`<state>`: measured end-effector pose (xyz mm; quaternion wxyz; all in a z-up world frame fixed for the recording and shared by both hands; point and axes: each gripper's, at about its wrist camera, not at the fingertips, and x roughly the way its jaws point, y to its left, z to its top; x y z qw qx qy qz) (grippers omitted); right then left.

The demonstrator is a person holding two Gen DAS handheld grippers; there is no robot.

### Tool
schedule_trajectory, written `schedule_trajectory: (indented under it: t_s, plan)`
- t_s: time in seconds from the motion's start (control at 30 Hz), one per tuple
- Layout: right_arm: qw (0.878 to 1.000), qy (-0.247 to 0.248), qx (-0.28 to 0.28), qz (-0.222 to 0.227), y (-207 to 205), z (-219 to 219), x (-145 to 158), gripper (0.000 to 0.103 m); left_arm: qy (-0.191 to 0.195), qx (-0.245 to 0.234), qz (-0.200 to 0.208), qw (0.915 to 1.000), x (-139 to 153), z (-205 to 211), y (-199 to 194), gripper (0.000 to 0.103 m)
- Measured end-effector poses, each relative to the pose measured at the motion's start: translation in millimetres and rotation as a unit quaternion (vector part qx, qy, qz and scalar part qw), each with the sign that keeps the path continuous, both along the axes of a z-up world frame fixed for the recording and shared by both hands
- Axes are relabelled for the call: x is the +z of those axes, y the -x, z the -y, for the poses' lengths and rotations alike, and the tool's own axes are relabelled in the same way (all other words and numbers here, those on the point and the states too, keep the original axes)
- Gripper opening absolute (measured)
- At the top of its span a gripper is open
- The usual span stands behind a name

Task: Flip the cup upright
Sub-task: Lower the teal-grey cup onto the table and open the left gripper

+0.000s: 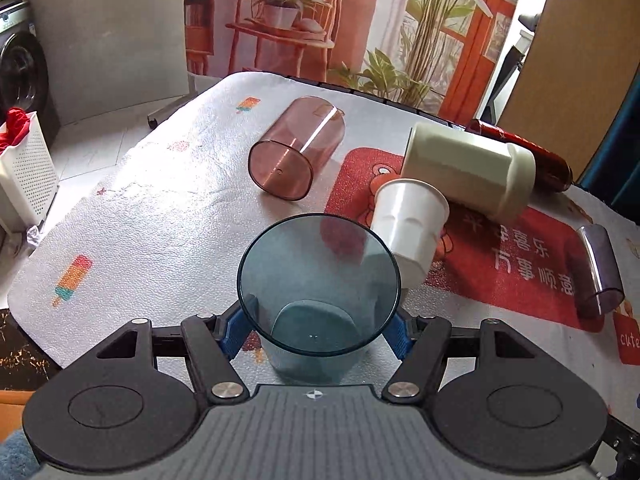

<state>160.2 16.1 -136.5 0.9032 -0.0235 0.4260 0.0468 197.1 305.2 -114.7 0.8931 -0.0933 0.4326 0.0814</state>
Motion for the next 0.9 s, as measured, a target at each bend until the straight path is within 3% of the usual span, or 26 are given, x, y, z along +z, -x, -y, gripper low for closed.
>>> schedule_trajectory:
  t_s: [0.17,0.37,0.5,0.6,0.9]
  plan:
    - [1.0,-0.002,-0.001,0.0,-0.3,0.7,-0.2,0.088,0.019,-0.01,0.003,0.9998,-0.9,1.5,2.2,0.07]
    - [1.0,-0.002,-0.001,0.002,0.3,1.1,0.2,0.088,0.007,-0.029,-0.005,0.9996,-1.6,9.4,4.7,0.072]
    - [1.0,-0.004,-0.003,0.003,1.6,1.7,1.5,0.088,0.017,-0.029,0.002,0.9994,4.6,6.3,11.7,0.093]
    - [1.0,-0.007,0.0,0.003,2.7,0.7,5.0,0.088,0.013,-0.028,0.002,0.9995,13.9,1.5,17.7,0.093]
    - [0.999,-0.011,0.035,0.01,12.8,-15.7,39.9,0.103,-0.039,-0.049,-0.034,0.9975,49.5,-9.9,49.9,0.1]
